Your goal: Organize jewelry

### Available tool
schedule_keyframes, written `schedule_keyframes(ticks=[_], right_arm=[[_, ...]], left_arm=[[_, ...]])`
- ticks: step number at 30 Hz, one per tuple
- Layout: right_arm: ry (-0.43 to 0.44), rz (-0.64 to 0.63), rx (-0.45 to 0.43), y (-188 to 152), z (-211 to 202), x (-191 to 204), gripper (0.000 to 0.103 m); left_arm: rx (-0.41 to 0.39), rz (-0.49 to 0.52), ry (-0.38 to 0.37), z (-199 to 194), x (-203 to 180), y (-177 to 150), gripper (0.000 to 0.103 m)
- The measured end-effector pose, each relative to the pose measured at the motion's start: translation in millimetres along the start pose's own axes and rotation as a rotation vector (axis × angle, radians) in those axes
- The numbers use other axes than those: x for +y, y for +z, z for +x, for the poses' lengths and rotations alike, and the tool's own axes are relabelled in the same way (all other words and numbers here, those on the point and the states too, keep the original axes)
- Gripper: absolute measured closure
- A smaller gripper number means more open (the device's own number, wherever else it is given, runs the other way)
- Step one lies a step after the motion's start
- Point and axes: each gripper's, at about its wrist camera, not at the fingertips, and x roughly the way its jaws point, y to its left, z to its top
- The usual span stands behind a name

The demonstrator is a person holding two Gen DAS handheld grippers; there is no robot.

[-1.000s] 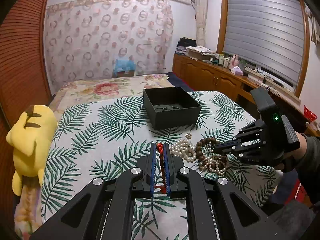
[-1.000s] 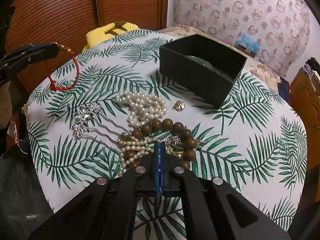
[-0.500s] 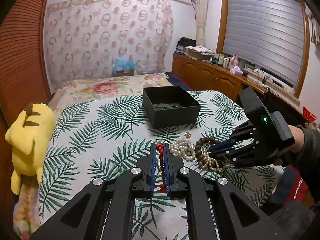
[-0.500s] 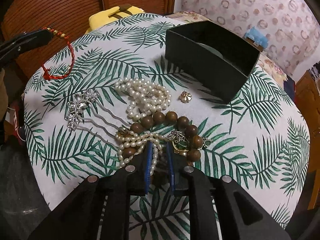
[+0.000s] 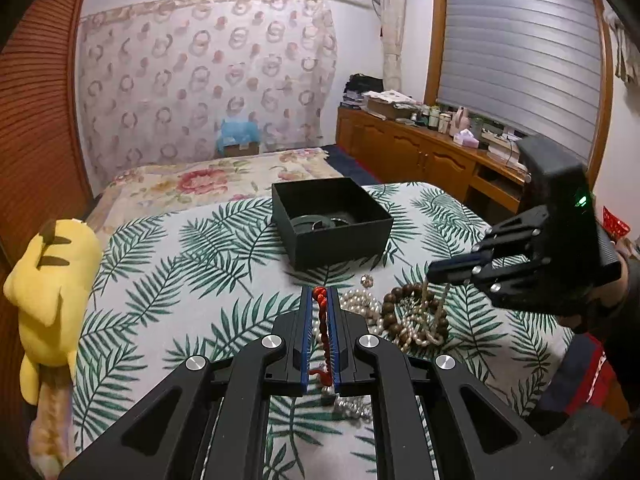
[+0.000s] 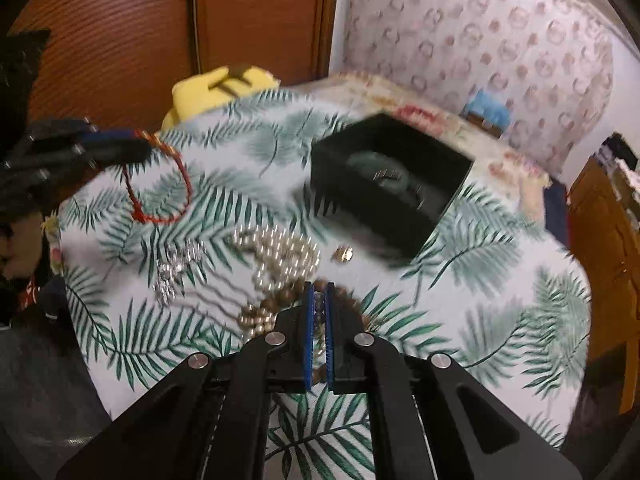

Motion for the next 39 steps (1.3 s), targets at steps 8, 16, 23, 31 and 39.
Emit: schedule_keyframes(ticks=[8,16,23,31,39], right_arm=[[-0.045,0.013,-0.105,27,-33,-17,0.097],[-0.09,0.011,-0.184,52,-58,-27,0.097],[-0.114,0.005,-0.248,75,-77,-33,0.097],[-0.153,-0.004,-0.305,107,-89,-45,0.097],[-0.187,0.004,-0.329,134,-85,-63,0.097]], left_arm=[[-0.016,0.006,-0.008,8,1,14,0.097],[-0.037,0.014,-0.005,13,1,30,0.096],[-0.054,0.027,-0.006,17,0,44,0.097],[-0.066,0.029,-0.014,23,1,58,0.096],[-0.063,0.046,-0.006,34,2,68,0.096]])
